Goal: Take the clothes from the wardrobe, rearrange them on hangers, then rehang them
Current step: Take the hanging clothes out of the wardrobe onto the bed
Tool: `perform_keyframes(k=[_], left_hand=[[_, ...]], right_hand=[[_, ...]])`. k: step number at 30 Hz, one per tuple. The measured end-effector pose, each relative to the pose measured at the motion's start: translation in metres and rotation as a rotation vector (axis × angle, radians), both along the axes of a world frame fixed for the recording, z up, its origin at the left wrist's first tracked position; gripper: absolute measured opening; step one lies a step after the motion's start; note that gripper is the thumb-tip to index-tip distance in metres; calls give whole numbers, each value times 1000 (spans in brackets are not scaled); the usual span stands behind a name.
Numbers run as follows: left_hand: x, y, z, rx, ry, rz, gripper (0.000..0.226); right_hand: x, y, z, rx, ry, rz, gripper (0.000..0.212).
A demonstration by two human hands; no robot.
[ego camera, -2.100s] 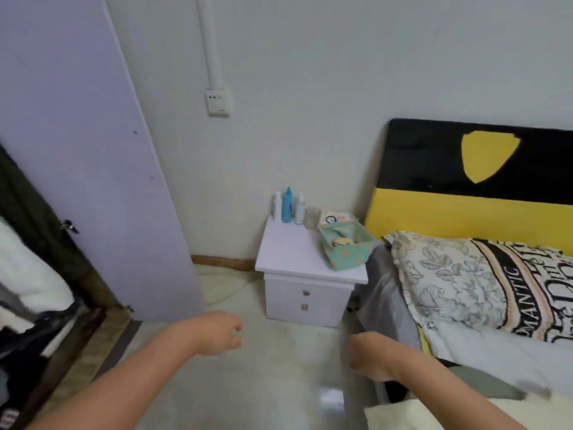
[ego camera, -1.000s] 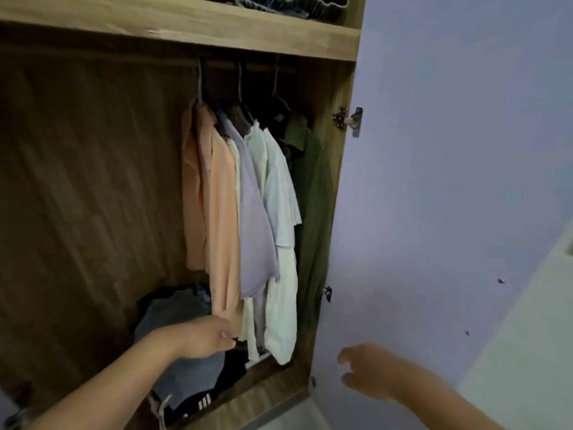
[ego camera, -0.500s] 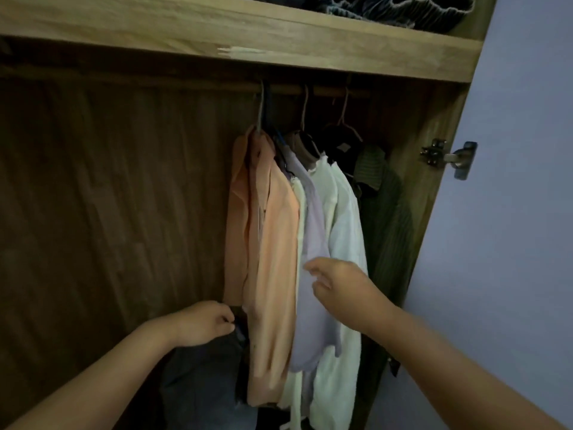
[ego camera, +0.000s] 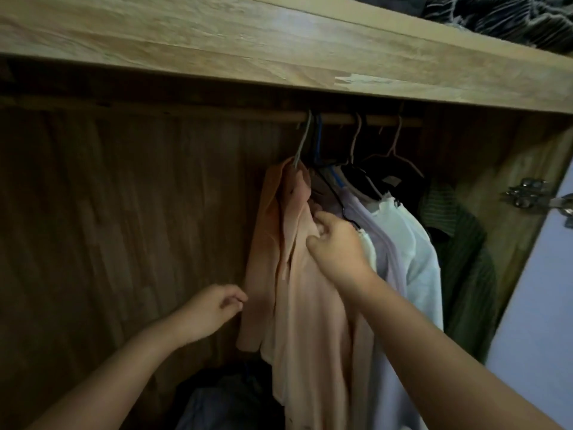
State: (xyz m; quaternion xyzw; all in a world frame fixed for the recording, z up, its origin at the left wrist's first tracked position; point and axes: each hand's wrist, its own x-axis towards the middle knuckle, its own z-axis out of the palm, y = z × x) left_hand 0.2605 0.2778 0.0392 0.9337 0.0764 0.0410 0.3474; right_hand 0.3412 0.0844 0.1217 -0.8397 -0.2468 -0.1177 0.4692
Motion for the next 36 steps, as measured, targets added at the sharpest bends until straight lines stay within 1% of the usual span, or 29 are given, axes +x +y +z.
perform_keyframes(k=[1,2,3,5,6,8,10,12,15,17,18,19,21,25,27,29,31,34,36], left_hand=[[2,3,1,-5,-37,7,21],[3,3,2,-4,-73,14,22],[4,2,4,-3,-114,21,22],[7,2,9,-24,-214,42,23],[9,2,13,-46,-259,55,24],[11,0,22,-90,-348,72,27],[12,-5,34,-91,-453,83,30],[12,-10,47,-67,-584,111,31],[8,-17,66,-59,-749,163,33],[5,-22,77,-77,-810,164,34],[3,-24,81,-82,-842,148,35],[1,-26,84,-86,-871,129,35],[-2,-29,88,-84,-912,116,35],[0,-35,88,-15,-983,219,30],[2,-42,90,42,-987,273,30],[4,-51,91,107,-969,299,31],[5,-62,93,183,-920,297,35],[4,-85,94,309,-754,228,46],[3,-103,91,427,-657,174,42]], right_hand=[[0,7,3,142,154,77,30],[2,12,5,230,285,133,29],[3,16,4,264,382,172,33],[6,30,4,287,500,228,49],[7,35,4,314,539,247,58],[8,43,7,441,618,299,72],[8,48,16,624,677,372,77],[9,50,28,791,702,444,71],[4,41,52,907,685,497,54],[0,33,58,1003,742,561,53],[-4,28,58,1013,749,592,55],[-7,23,56,997,746,613,59],[-11,9,47,903,703,659,67],[-26,-38,27,668,651,730,65],[-34,-67,20,575,654,747,63],[-41,-99,16,461,655,760,68],[-49,-132,12,358,651,768,71],[-66,-181,7,269,647,772,71],[-77,-212,3,225,663,747,73]])
